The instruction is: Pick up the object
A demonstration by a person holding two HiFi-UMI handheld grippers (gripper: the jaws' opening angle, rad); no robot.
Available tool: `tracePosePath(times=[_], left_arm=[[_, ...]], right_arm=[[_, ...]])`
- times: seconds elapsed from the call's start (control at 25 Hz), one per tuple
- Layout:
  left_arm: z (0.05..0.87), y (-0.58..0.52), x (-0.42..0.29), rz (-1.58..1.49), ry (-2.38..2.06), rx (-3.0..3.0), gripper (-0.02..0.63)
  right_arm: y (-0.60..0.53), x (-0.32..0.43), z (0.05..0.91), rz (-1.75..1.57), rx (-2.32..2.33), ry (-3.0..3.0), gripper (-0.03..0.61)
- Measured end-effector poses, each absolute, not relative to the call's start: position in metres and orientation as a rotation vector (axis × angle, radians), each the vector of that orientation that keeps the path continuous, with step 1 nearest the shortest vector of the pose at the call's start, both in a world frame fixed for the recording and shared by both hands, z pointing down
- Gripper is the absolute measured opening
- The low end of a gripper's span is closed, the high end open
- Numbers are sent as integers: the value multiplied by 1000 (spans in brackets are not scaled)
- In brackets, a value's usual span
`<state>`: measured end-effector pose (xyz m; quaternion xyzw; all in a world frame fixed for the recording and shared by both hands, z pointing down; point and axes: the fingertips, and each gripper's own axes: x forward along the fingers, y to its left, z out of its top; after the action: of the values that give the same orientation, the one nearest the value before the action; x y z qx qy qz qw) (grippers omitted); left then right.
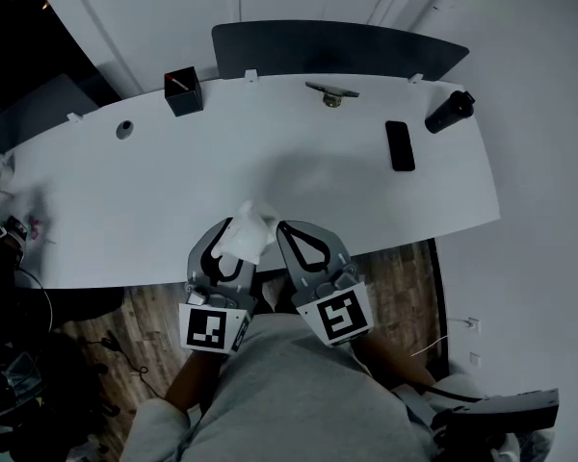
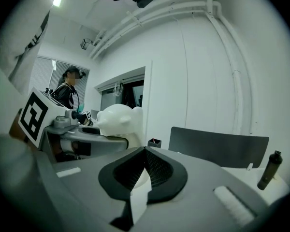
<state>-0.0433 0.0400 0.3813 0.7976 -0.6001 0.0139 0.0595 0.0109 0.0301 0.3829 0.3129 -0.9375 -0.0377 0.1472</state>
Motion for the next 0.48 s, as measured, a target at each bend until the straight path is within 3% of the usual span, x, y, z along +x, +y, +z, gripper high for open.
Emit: tracePosePath(times=[0.48], left_arm=[[398,140,2,136,-1934,2270,152]], right_arm=[[108,76,407,69,864,-2788,2]])
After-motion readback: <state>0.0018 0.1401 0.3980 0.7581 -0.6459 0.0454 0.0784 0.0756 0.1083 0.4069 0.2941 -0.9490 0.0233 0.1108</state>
